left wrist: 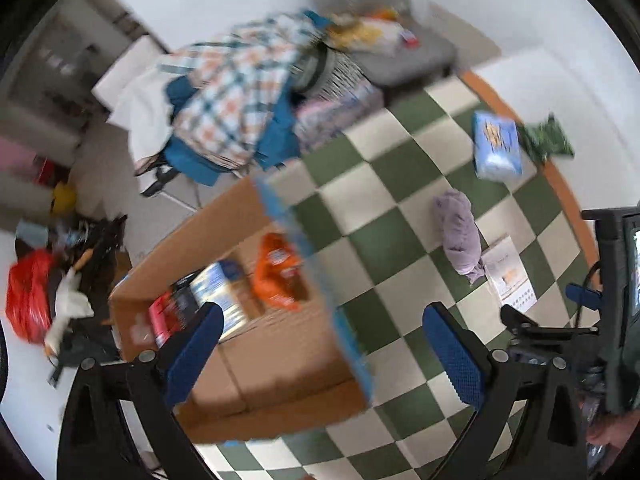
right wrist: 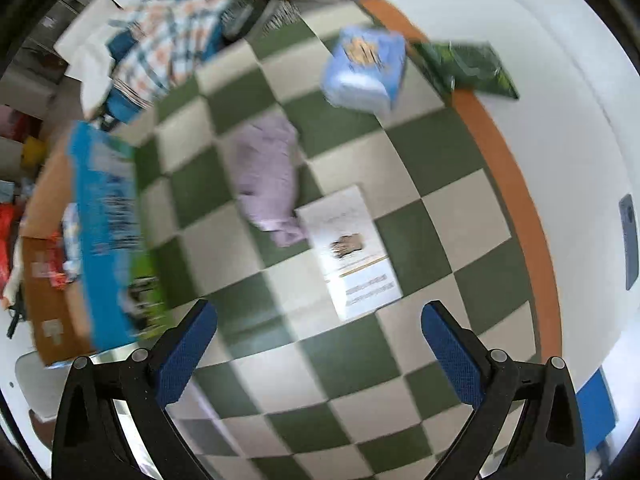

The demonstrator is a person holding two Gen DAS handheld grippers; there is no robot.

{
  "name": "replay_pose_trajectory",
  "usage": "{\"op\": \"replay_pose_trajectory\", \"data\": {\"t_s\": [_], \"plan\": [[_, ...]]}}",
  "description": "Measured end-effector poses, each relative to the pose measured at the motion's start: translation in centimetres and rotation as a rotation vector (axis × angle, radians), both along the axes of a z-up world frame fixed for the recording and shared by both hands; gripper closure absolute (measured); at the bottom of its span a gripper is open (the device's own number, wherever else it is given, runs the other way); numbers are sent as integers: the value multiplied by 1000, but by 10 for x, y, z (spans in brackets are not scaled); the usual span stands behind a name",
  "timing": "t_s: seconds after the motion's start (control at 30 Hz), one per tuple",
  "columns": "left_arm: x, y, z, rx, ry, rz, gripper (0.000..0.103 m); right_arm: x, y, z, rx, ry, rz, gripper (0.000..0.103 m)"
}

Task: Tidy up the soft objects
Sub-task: 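Grasp the lilac cloth with the left tool while the right tool grasps the white cigarette pack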

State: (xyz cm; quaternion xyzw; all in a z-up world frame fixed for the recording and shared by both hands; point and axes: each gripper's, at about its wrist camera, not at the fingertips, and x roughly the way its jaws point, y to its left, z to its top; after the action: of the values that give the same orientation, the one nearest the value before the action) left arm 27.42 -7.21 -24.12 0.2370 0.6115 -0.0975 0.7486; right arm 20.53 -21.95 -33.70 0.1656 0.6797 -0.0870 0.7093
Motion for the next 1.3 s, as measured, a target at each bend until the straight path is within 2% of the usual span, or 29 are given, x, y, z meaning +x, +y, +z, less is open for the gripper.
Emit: {"op": "replay_pose_trajectory", "data": {"t_s": [0.23,0.3,0.33,0.4,0.47,0.57,0.67,0.83,0.87,0.97,1.03,1.07,1.2,1.27,1.3], "plan": [[31,-49,-74,58,174,-30,1,20,-13,-68,23,117,3,1],[35,-57,-87,51,217,-22,1,22,-17,-80,30,144,-9,8],[37,-60,-93,41,240,-19,1,22,-19,-85,31,156,-12,18],[42,-66,-104,27,272,2,3,21,-23,-95,34,194,-1,23],[47,-72,-113,-3,306,23,3,17,-26,-94,15,194,19,35],[50,-80,-126,-64,370,57,3,8,-43,-96,-23,216,20,37],[52,-93,-141,-95,409,68,3,-6,-74,-98,-22,230,-41,38],[51,-119,-168,-90,459,56,3,-19,-106,-101,28,242,-87,37],[51,-124,-174,-88,470,49,7,-20,-110,-102,54,243,-99,35],[46,-132,-188,-50,503,41,48,-20,-116,-104,103,247,-122,31],[42,-138,-184,-27,466,22,57,-19,-114,-106,93,266,-111,31],[41,-141,-182,-23,458,17,62,-16,-114,-106,85,272,-105,30],[27,-139,-177,-19,460,35,64,-10,-104,-106,31,286,-75,31],[19,-135,-177,-12,459,37,64,-8,-100,-103,-10,284,-61,40],[14,-133,-177,-8,457,36,64,-10,-98,-102,-18,281,-49,40]]}}
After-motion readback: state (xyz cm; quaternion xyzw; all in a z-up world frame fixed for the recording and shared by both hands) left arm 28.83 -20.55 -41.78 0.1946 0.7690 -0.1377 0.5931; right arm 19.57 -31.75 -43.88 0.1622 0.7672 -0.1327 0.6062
